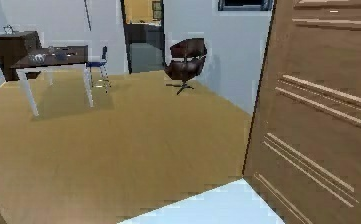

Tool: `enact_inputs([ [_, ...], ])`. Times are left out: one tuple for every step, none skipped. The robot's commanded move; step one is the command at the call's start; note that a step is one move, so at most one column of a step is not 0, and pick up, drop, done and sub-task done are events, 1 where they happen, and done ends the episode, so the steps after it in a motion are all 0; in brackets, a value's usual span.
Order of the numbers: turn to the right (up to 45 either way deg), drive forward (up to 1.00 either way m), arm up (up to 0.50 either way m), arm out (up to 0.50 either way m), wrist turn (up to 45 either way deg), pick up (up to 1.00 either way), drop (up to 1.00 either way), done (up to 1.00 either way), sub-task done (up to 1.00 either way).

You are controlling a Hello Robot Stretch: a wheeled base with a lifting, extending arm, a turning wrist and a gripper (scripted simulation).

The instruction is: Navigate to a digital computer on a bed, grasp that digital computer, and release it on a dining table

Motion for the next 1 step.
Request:
enact_inputs([
  [-21.0, 0.0, 0.0, 0.0, 0.0, 0.0, 0.0, 0.0, 0.0],
])
